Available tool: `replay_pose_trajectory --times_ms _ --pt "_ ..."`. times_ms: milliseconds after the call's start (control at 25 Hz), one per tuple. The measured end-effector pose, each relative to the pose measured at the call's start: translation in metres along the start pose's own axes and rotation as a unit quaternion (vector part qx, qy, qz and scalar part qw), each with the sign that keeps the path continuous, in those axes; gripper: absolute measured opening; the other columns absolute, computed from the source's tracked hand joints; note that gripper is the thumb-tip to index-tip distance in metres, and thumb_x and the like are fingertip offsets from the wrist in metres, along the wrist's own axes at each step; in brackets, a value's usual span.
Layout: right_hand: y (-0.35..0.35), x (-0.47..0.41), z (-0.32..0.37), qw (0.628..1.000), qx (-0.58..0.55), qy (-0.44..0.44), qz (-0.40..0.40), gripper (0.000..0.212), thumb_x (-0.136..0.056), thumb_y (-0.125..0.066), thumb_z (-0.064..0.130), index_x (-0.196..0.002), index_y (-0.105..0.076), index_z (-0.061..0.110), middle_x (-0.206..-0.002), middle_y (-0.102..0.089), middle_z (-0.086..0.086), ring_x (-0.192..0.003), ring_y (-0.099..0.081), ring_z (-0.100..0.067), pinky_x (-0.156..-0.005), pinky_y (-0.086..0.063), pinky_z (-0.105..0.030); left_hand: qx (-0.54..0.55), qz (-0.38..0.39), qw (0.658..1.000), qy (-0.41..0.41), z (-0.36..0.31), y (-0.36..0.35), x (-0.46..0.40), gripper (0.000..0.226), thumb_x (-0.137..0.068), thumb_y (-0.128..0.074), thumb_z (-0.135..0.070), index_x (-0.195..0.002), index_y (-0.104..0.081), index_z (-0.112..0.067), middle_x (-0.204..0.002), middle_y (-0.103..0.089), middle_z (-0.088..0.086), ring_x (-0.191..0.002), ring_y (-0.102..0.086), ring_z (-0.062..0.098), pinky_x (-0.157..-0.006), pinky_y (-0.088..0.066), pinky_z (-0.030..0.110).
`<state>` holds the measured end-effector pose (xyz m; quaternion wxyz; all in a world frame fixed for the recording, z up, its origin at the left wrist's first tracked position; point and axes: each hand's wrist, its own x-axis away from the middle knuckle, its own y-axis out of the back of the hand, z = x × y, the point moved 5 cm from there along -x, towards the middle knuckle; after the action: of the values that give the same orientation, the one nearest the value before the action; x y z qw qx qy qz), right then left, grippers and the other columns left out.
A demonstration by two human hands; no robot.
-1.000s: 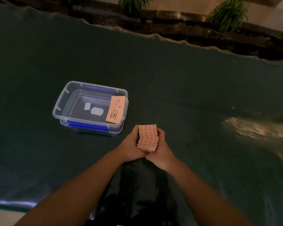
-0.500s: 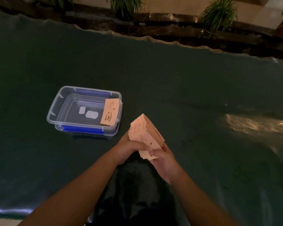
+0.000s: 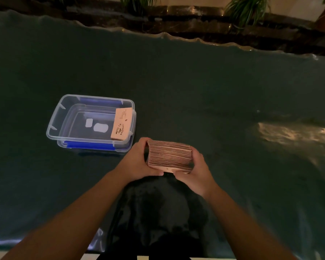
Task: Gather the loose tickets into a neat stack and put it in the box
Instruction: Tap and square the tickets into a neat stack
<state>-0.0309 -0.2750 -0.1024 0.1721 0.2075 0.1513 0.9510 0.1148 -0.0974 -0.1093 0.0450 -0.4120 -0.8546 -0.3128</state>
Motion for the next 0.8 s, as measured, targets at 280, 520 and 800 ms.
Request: replay_pose_trajectory --times_ms 280,520,800 --pt "-0.002 -0.009 -0.028 0.976 0.217 -0.016 0.021 0.116 -0.069 -0.073 0.061 -0.161 -0.005 0.049 -0.161 -0.023 0.006 -0.144 -0.027 -0.026 -0.117 -0.027 -0.047 -0.108 0.002 0.994 0.023 0.027 -0.014 -0.009 0.123 -0.045 -0.087 -0.068 -0.147 -0.022 -0.046 -0.146 -0.039 -0.011 -0.141 -0.033 0.019 -0.118 -0.033 0.052" --pt "-0.010 -0.021 -0.040 0.968 0.250 -0.009 0.030 0.115 -0.072 -0.067 0.063 -0.163 0.000 0.044 -0.172 -0.010 0.005 -0.156 -0.012 -0.033 -0.125 -0.017 -0.052 -0.170 0.022 0.985 0.024 0.033 -0.021 -0.018 0.127 -0.053 -0.080 -0.075 -0.154 -0.012 -0.038 -0.160 -0.024 -0.004 -0.149 -0.016 0.021 -0.123 -0.014 0.049" --pt "-0.005 -0.025 -0.038 0.933 0.352 0.072 0.028 0.122 -0.075 -0.060 0.077 -0.169 -0.004 0.021 -0.177 -0.014 0.002 -0.161 0.000 -0.018 -0.129 -0.009 -0.059 -0.240 0.004 0.971 -0.012 0.034 -0.025 -0.018 0.131 -0.055 -0.068 -0.088 -0.157 -0.011 -0.030 -0.161 -0.028 -0.001 -0.147 -0.021 0.021 -0.122 -0.015 0.049"
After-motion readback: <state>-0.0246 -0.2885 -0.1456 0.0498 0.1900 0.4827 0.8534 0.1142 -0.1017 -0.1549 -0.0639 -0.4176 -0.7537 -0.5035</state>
